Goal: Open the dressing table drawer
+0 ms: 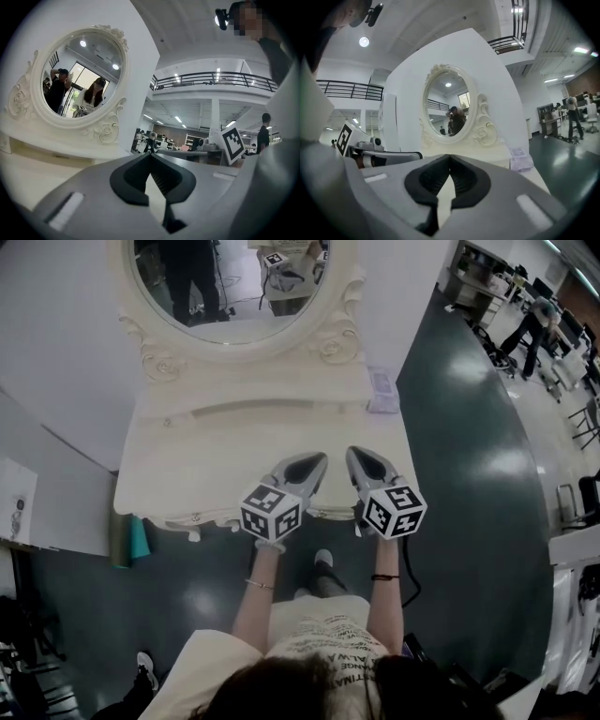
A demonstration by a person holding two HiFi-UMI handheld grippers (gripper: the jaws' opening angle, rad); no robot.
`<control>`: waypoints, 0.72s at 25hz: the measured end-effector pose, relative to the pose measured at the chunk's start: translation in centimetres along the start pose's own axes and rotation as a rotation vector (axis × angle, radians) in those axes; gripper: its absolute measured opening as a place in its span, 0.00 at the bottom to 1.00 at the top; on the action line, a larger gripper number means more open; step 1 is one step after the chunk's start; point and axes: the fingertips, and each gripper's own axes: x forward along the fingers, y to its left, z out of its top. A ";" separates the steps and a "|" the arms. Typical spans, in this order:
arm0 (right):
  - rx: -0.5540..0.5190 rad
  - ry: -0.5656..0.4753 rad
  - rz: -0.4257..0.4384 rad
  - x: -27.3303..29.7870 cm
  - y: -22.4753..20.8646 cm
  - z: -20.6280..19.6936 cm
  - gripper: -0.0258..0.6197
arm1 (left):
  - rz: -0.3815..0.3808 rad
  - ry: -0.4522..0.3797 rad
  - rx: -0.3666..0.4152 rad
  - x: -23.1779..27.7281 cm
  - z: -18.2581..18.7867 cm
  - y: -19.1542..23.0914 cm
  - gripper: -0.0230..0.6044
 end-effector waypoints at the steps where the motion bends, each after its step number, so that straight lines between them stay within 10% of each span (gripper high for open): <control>1: 0.000 0.004 0.001 0.5 -0.4 0.1 0.04 | 0.000 0.003 -0.003 0.5 0.0 0.3 0.03; 18: 0.015 0.082 0.054 6.5 -5.1 -0.4 0.04 | 0.050 0.052 -0.046 6.3 -0.5 5.2 0.03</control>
